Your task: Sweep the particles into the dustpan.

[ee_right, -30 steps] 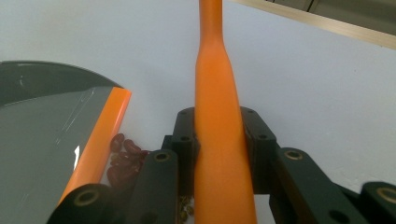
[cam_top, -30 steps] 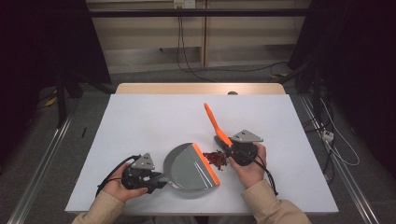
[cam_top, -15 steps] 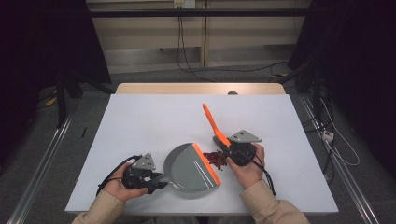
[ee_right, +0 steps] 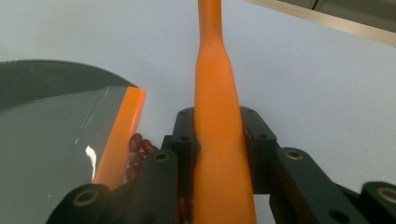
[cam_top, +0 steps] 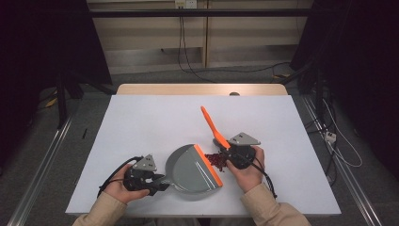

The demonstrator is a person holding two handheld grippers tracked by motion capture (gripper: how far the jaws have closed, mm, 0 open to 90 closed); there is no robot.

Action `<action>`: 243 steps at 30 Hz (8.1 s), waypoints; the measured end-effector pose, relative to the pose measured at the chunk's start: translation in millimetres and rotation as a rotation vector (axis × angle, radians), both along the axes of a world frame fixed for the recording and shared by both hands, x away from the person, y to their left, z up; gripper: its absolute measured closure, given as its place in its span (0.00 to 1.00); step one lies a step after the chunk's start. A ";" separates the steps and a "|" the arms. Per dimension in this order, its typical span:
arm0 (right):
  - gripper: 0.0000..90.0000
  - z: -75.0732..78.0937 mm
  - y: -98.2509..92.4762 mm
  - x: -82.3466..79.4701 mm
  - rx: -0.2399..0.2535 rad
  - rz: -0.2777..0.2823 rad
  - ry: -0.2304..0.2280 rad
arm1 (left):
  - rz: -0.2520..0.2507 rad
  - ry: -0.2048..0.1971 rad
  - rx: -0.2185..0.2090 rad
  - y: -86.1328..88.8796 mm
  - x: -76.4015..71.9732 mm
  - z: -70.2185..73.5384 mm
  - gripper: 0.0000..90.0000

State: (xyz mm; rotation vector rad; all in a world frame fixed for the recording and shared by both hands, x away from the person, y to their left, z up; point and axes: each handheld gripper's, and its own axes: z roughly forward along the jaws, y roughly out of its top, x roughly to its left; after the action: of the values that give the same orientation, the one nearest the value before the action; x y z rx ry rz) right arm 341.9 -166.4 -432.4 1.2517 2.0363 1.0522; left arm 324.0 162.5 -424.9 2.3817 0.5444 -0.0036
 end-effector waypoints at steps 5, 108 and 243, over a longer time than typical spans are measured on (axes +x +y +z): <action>0.79 0.1 3.3 -1.7 0.005 0.010 0.005 | 0.009 0.005 -0.019 -1.4 -0.9 -0.4 0.69; 0.78 -5.2 40.4 -16.0 0.068 0.045 -0.051 | 0.011 0.036 -0.030 -2.9 0.5 -3.6 0.69; 0.79 15.5 -80.5 -7.6 0.154 -0.146 -0.071 | 0.539 -0.145 -0.050 40.5 32.7 3.8 0.70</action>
State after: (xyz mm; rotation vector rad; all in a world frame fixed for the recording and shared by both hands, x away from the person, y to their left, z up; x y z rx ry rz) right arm 334.2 -246.9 -416.9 1.3965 1.8100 1.1840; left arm 356.7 203.0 -421.1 2.0976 1.0802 0.3853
